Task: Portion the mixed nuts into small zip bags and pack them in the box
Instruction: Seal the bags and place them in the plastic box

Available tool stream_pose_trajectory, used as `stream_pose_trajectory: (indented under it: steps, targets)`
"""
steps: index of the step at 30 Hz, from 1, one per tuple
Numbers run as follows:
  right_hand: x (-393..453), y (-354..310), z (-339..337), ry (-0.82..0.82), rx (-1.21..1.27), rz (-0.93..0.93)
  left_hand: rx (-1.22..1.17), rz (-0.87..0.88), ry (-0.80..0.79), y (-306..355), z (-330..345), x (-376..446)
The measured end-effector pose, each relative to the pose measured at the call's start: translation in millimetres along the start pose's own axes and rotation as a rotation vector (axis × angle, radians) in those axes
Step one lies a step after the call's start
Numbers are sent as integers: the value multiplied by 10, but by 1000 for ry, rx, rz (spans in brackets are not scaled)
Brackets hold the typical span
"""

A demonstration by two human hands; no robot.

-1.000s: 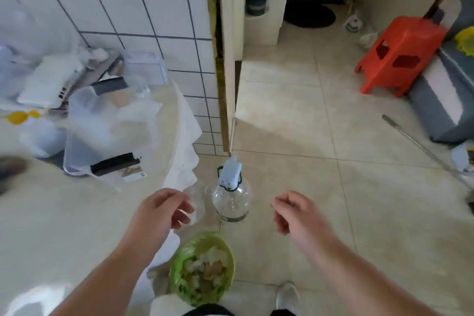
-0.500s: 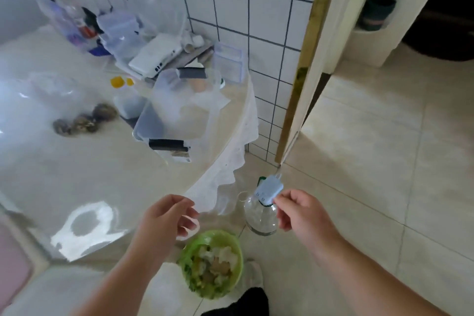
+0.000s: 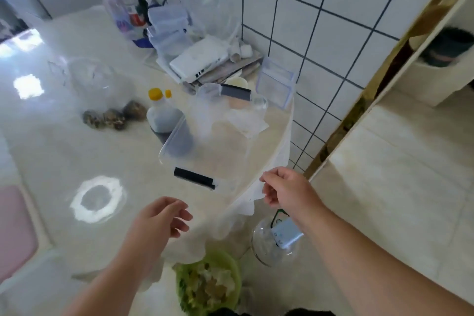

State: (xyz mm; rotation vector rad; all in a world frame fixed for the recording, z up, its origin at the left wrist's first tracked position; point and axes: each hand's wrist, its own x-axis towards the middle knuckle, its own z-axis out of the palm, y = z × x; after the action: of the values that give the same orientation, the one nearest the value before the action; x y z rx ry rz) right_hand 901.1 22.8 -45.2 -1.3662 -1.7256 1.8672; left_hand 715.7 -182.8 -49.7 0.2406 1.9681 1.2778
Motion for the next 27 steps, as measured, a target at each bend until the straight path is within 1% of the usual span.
stream_pose_trajectory:
  steps: [6,10,15,19,24,27]
  targets:
    - [522,-239,110,5,-85,66,-44,-39,63,25,-8,105]
    - [768,-360,165,-29,-70,127,-103,-51,121,-1,42,122]
    - [934,-373,206,-46,-106,116,-155,-66,197,-92,85,70]
    - [976,-362,231,-52,-34,80,-197,-66,268,-157,99,-31]
    - [947,-352,253,-131,115,162,-237,-59,346,-214,104,-180]
    - [878,-335,274,-125,147,143,-252,-53,392,-257,69,-282]
